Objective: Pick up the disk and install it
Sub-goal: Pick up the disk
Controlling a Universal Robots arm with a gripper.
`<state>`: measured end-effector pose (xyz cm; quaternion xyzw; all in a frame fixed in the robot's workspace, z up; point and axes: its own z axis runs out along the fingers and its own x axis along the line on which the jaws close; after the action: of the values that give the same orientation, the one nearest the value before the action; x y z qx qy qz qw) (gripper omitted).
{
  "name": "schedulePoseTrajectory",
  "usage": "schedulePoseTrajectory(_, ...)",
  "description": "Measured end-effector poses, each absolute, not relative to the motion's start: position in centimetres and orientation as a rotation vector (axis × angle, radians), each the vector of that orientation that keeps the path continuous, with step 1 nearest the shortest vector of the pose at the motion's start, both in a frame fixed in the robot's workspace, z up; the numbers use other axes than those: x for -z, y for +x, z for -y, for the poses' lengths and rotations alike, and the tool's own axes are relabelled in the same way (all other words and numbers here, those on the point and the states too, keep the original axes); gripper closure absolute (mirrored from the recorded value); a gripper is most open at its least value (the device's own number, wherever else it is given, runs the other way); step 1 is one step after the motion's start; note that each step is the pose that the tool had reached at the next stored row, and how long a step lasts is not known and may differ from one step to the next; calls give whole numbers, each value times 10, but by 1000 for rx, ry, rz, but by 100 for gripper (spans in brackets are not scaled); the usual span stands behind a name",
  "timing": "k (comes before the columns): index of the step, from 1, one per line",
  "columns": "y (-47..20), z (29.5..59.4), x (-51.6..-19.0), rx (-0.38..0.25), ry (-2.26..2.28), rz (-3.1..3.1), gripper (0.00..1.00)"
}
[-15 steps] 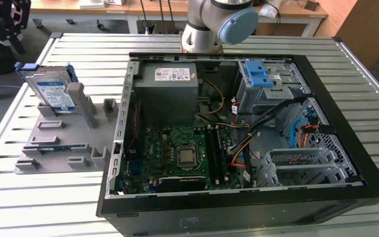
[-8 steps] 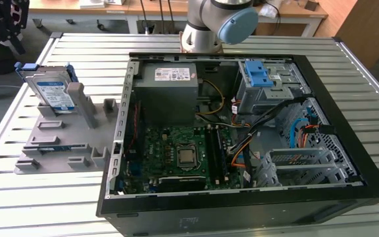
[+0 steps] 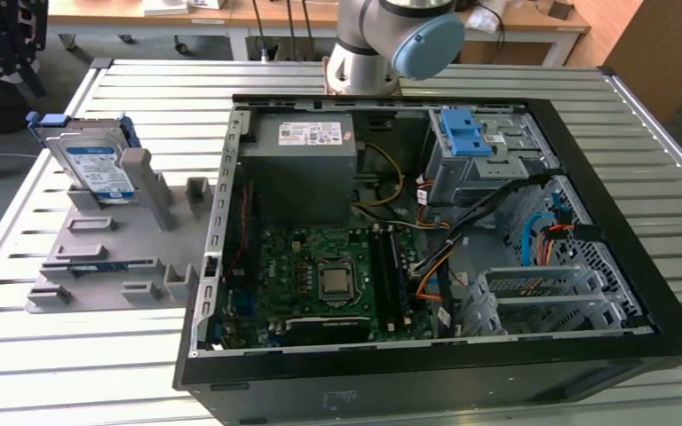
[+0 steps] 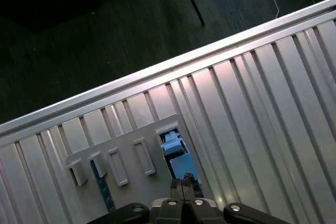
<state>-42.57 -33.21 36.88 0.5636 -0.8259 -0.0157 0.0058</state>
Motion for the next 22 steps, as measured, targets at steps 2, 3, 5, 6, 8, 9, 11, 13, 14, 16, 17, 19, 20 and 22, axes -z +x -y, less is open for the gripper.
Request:
schedulePoseTrajectory(2,-426,332,-369,48,1790,2567,89)
schedulePoseTrajectory(3,-426,332,-369,48,1809,2554,89)
schedulePoseTrajectory(5,-426,332,-369,47,1853,2523,89)
schedulePoseTrajectory(6,-426,332,-369,47,1873,2508,89)
schedulePoseTrajectory(8,-426,332,-369,46,1915,2476,89)
schedulePoseTrajectory(9,-426,332,-369,46,1936,2459,89)
schedulePoseTrajectory(11,-426,332,-369,45,1973,2430,89)
schedulePoseTrajectory(13,-426,332,-369,44,1997,2411,89)
schedulePoseTrajectory(14,-426,332,-369,42,2002,2410,89)
schedulePoseTrajectory(16,-426,332,-369,40,2003,2410,89)
schedulePoseTrajectory(17,-426,332,-369,40,2004,2410,89)
schedulePoseTrajectory(19,-426,332,-369,39,2005,2410,83)
schedulePoseTrajectory(20,-426,332,-369,38,2005,2410,77)
schedulePoseTrajectory(22,-426,332,-368,38,2010,2406,65)
